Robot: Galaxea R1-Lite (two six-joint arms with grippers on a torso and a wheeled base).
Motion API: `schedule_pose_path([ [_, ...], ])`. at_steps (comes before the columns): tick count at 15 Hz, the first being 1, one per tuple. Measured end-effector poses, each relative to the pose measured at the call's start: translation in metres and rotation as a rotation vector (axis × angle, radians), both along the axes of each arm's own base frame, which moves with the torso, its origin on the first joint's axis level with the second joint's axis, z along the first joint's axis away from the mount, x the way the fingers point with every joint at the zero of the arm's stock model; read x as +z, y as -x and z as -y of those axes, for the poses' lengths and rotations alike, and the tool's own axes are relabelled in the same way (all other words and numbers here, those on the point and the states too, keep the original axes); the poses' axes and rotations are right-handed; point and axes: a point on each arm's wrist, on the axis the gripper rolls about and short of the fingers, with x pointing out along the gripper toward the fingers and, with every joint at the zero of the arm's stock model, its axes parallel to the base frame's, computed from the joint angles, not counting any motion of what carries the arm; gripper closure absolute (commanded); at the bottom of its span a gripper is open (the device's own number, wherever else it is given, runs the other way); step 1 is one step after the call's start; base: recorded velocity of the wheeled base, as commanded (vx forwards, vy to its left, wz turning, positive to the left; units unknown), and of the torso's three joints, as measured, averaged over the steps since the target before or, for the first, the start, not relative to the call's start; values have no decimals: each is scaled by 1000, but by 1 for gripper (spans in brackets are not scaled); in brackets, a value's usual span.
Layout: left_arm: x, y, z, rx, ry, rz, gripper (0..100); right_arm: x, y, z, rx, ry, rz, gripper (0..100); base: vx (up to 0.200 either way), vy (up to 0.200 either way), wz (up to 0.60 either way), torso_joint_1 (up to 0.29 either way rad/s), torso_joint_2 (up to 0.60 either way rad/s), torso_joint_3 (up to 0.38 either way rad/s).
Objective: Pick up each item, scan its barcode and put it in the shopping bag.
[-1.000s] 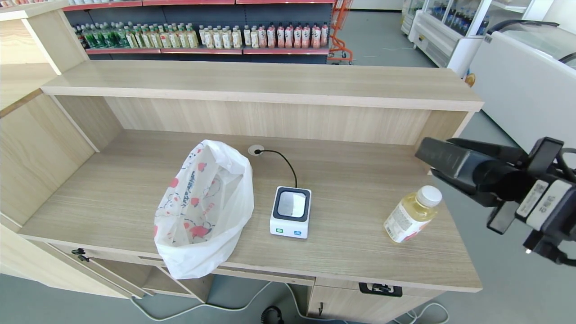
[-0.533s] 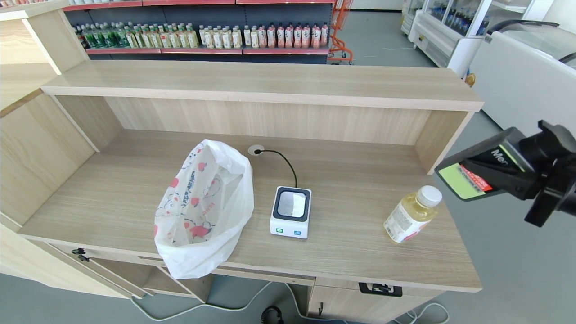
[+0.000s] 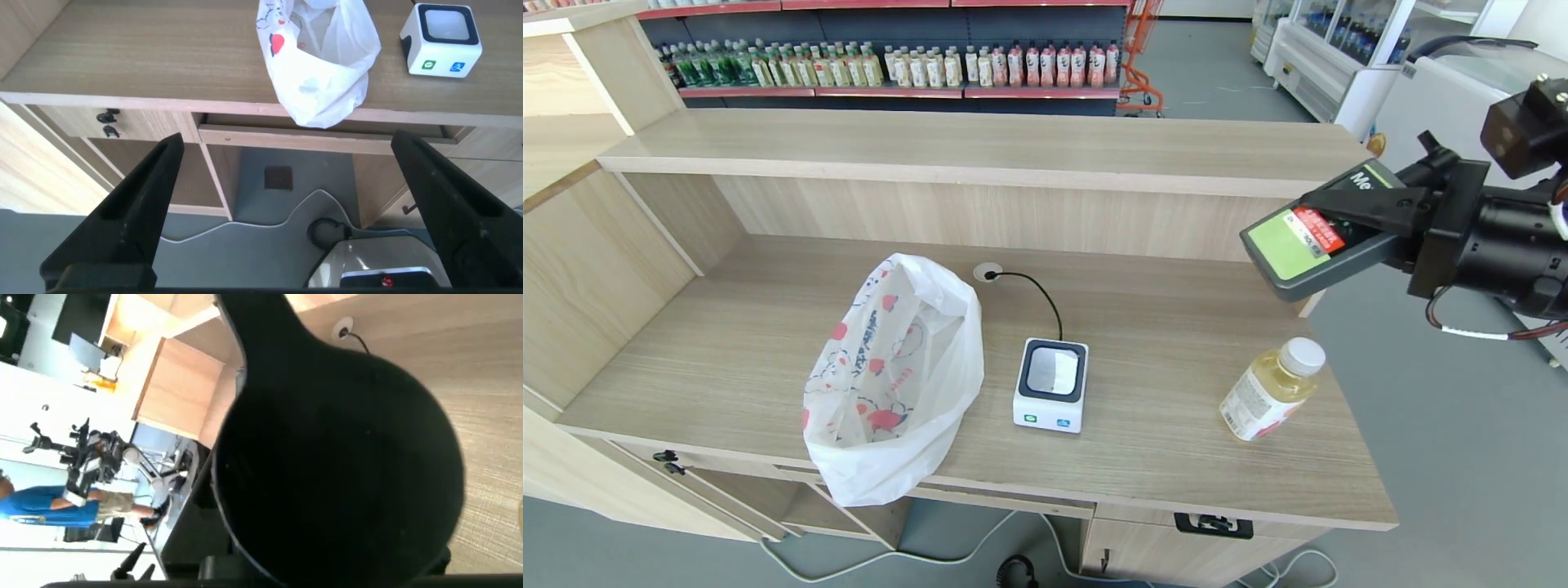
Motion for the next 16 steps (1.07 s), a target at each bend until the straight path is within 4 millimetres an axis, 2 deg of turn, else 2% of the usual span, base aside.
schedule_pose_path([
  [6,0,0,0,1,7,0,0,-15,-4,-24,75,80,3,100,0,0,0,0,0,0],
  [10,0,0,0,0,-1,0,0,-31,-1,-28,89,95,-44,100,0,0,0,0,0,0],
  [15,0,0,0,0,1,0,0,-32,0,-31,94,98,-48,100,0,0,0,0,0,0],
  [16,0,0,0,0,2,0,0,-31,1,-32,95,98,-44,100,0,200,0,2,2,7],
])
